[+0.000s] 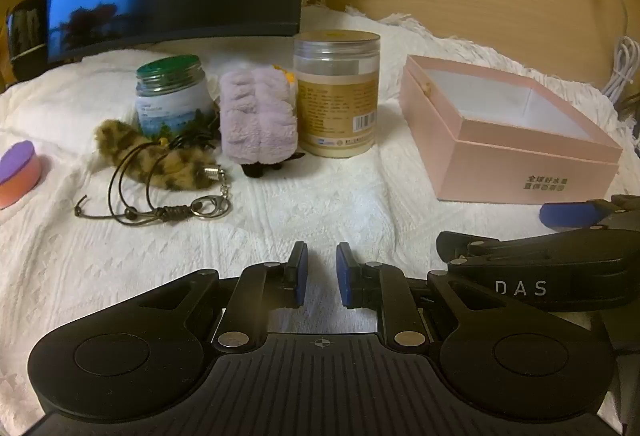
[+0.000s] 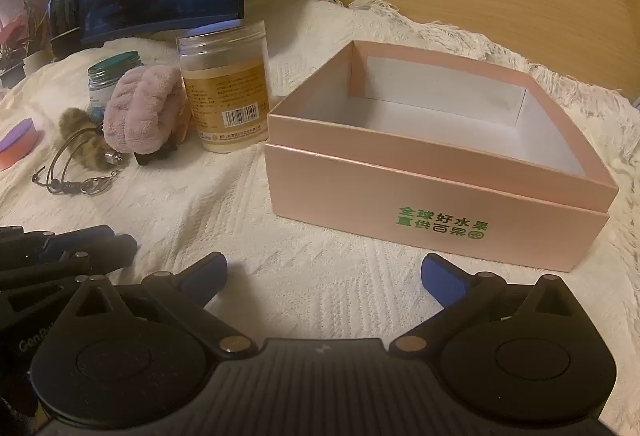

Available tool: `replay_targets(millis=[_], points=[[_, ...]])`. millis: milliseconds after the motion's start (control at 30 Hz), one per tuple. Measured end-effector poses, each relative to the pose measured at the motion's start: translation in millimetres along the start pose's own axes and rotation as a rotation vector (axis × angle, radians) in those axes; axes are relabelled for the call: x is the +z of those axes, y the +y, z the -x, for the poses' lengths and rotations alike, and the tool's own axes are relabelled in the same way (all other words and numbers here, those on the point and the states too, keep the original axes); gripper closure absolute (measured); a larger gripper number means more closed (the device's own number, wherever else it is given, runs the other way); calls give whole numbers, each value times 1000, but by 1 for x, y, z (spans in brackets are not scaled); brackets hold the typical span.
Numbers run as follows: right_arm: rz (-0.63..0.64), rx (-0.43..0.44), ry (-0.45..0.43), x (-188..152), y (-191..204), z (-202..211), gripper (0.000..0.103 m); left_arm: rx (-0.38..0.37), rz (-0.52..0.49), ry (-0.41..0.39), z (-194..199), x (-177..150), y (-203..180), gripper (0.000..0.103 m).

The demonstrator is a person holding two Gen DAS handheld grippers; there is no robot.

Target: Organize soft objects

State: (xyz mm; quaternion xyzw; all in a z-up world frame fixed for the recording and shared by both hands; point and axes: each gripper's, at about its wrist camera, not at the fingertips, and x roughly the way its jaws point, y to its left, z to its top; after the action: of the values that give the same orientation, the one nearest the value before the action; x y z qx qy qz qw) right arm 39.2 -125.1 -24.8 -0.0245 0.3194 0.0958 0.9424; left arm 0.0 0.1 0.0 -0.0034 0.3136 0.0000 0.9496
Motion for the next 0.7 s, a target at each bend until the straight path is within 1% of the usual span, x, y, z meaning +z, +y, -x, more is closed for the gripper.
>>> replay_targets(millis=[167,300,333,433,700], points=[[-2,2,0,0,0,0,0,-7,10,0,0,0,1,85],[-2,3,0,0,0,0,0,1,-2,0,-1,1,-5,85],[-2,3,0,0,0,0,0,-15,21,-2,1,0,4,85],[-2,2,0,0,0,0,0,-19,26,-2,1,0,5,85],[-2,3,0,0,0,0,0,-13,19,-3,1,0,2,85]])
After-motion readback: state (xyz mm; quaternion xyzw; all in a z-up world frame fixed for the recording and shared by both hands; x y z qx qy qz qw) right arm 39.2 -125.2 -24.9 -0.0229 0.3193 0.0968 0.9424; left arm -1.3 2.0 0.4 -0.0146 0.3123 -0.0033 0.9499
